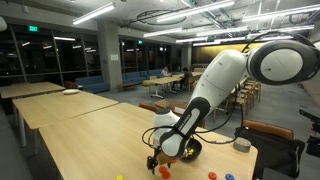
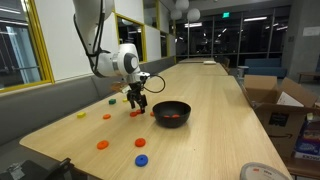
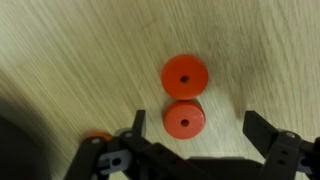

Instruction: Put the orange circles inside the black bowl.

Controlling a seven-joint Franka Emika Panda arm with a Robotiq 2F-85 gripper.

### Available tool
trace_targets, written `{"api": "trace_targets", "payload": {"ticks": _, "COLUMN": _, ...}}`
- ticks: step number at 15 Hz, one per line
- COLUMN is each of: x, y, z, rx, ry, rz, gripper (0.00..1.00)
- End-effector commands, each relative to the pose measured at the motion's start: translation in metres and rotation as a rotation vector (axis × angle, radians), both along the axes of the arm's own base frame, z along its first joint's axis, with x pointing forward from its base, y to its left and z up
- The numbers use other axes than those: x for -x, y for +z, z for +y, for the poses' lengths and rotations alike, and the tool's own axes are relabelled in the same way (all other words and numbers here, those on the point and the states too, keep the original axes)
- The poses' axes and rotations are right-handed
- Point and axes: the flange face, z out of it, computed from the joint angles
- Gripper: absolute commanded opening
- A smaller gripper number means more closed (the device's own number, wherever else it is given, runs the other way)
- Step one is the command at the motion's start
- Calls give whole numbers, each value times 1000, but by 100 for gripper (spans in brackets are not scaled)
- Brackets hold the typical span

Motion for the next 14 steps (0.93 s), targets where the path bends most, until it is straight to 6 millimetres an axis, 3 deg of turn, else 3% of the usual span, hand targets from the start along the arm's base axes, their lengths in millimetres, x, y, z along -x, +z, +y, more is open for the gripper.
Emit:
{"api": "trace_targets", "payload": {"ticks": 1, "x": -4, "y": 5, "z": -1, "rx": 9, "ry": -34, "rz": -61, "gripper": 100}}
{"api": "trace_targets", "payload": {"ticks": 10, "x": -2, "y": 5, "z": -6, "rx": 0, "ry": -39, "rz": -47, "gripper": 100}}
{"api": "trace_targets", "payload": {"ticks": 11, "x": -1, "y": 5, "z": -6, "rx": 0, "ry": -36, "rz": -46, "gripper": 75}}
{"api": "trace_targets", "payload": {"ticks": 12, "x": -1, "y": 5, "z": -6, "rx": -1, "ry": -36, "rz": -45, "gripper": 74}}
{"api": "trace_targets", "payload": {"ticks": 14, "x": 0, "y": 5, "z": -7, "rx": -2, "ry": -35, "rz": -44, "gripper": 58}}
